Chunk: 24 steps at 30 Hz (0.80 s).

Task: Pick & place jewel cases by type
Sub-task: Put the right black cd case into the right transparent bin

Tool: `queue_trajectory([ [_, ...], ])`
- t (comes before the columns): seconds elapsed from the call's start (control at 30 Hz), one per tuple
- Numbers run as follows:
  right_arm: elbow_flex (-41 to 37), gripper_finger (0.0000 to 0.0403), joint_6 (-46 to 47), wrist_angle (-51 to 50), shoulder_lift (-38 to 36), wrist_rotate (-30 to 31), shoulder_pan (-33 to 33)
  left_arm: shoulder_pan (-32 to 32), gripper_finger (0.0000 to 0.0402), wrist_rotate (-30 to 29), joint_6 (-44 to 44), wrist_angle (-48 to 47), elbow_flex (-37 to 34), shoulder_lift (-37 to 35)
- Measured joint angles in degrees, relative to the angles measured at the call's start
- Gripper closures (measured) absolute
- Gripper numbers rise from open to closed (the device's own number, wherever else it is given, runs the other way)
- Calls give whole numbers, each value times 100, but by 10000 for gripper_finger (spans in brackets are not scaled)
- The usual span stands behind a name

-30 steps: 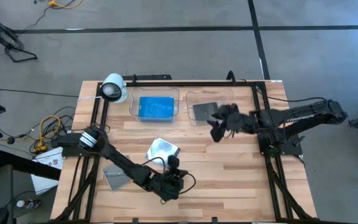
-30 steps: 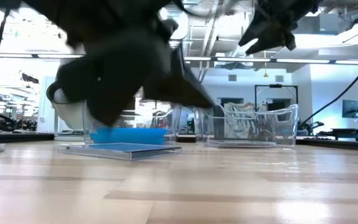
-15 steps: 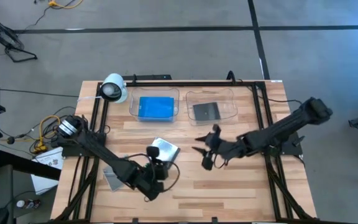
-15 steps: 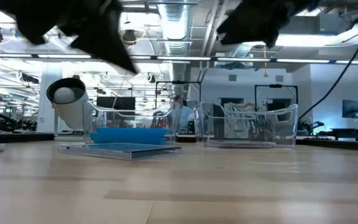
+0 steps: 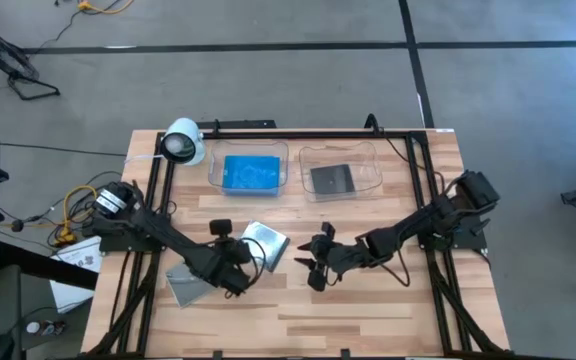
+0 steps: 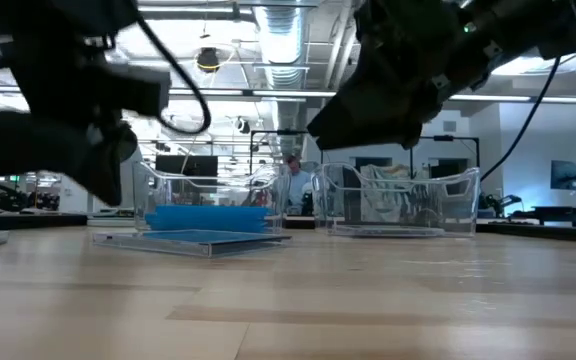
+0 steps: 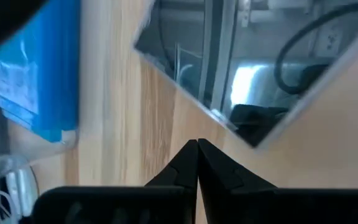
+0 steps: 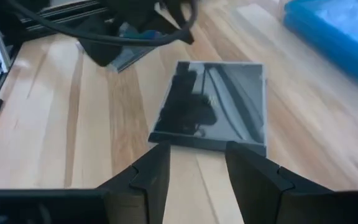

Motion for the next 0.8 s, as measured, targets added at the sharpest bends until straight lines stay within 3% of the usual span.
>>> queue_trajectory([
  [0.33,4,272,329,-67,156,-72,0,533,401,251,268,1017,-791,-15],
  [0.6,4,284,1751,-1343,156,-180,-91,744,401,236,1050,1665,-826,-30],
  [0.8,2,282,1897,-1484,156,-286,-43,817,401,409,1619,2337,-828,-38],
])
